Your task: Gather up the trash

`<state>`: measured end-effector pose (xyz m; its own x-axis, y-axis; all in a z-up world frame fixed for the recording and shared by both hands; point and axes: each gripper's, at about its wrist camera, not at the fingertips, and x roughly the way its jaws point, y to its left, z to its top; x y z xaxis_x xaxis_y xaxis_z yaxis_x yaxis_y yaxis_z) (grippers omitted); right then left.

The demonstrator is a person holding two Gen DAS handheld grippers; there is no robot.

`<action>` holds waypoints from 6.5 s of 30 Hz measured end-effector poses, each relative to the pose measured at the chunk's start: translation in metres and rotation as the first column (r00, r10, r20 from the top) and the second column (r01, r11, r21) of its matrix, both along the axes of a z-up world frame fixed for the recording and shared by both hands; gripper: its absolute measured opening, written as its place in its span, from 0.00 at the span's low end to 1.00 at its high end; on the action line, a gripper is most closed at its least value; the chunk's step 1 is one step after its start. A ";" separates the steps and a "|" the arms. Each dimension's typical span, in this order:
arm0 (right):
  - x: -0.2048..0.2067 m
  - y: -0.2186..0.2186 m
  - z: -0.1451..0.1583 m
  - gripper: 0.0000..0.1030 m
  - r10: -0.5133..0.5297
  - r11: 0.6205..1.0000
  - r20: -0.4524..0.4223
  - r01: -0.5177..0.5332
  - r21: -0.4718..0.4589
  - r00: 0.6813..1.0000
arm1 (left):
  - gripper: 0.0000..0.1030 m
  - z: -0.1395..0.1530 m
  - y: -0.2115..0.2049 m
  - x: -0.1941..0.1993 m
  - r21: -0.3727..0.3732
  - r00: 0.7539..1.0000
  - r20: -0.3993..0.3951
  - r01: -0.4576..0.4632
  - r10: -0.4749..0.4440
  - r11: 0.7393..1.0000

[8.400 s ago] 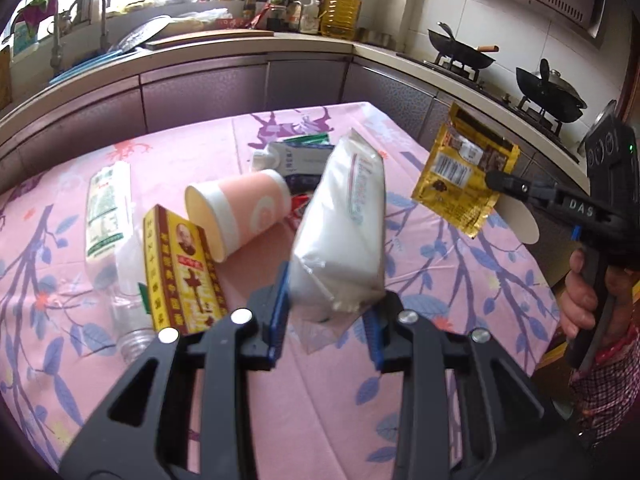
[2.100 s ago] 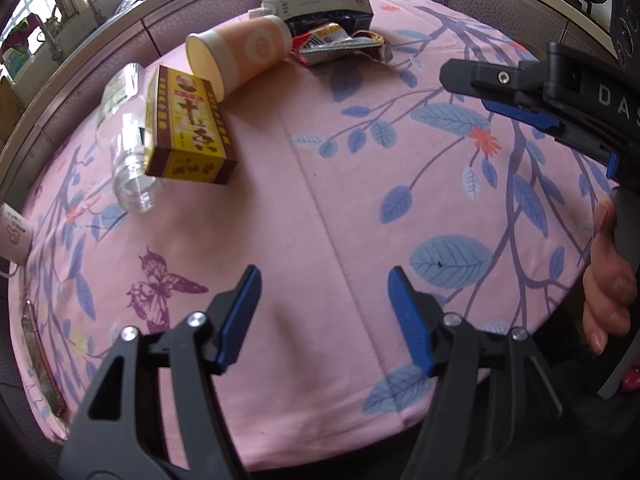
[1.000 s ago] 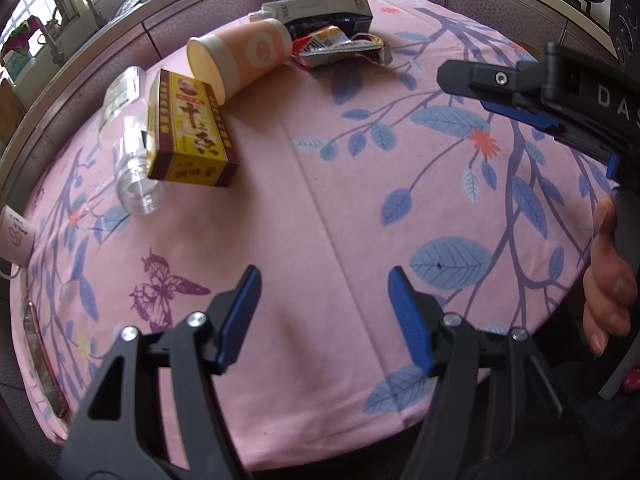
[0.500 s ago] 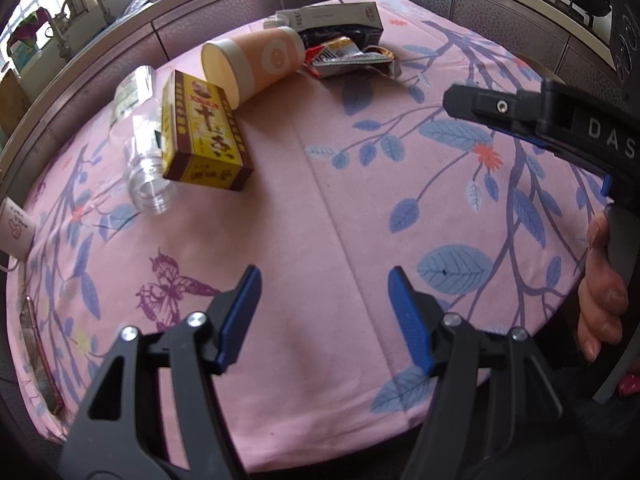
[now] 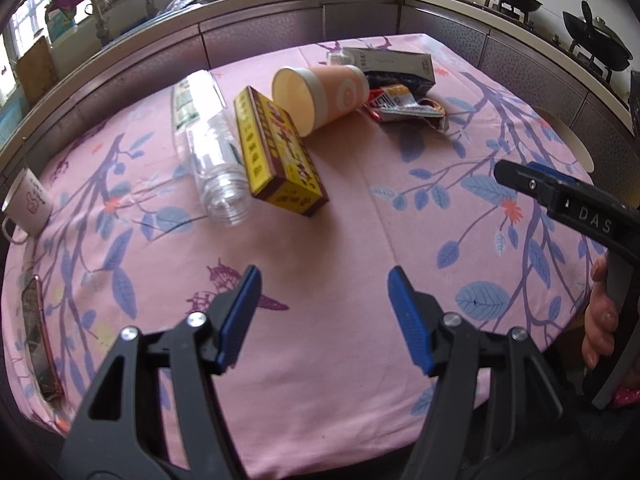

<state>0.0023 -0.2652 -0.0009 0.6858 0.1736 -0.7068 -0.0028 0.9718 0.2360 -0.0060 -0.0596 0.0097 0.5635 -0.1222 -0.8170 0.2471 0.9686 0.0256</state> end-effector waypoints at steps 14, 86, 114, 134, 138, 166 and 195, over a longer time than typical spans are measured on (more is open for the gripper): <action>0.022 0.043 0.018 0.57 0.153 0.987 0.015 -0.153 0.050 0.988 | 0.61 0.010 0.082 0.026 -0.140 0.986 -0.001 -0.164 0.166 0.976; -0.011 -0.290 0.006 0.19 -0.399 0.911 0.036 0.392 0.132 0.916 | 0.59 0.073 -0.325 0.132 -0.209 0.769 -0.095 0.605 -0.632 0.768; -0.016 -0.280 0.009 0.37 -0.419 0.893 0.120 0.384 0.235 0.900 | 0.62 0.067 -0.269 0.107 -0.086 0.885 0.079 0.465 -0.459 0.881; 0.038 -0.058 -0.002 0.37 -0.004 0.971 0.021 -0.001 0.237 1.000 | 0.62 0.036 0.063 0.071 -0.159 0.984 0.076 -0.146 0.160 0.976; 0.050 -0.037 0.003 0.37 0.040 0.981 0.023 -0.043 0.189 0.999 | 0.62 0.029 0.067 0.078 -0.212 0.988 0.064 -0.125 0.141 0.969; 0.108 -0.033 -0.015 0.37 0.083 0.965 -0.037 -0.071 0.251 0.996 | 0.05 -0.002 -0.016 0.166 -0.382 0.994 -0.053 0.065 -0.093 0.922; -0.001 -0.218 0.000 0.00 -0.208 0.885 0.080 0.153 0.439 0.975 | 0.02 0.059 -0.190 0.101 -0.280 0.873 0.051 0.478 -0.484 0.833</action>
<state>0.0017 -0.4829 -0.0008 0.8094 0.3051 -0.5018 0.1076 0.7629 0.6375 0.0954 -0.2492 0.0685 0.3581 -0.5943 -0.7201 0.6812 0.6938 -0.2337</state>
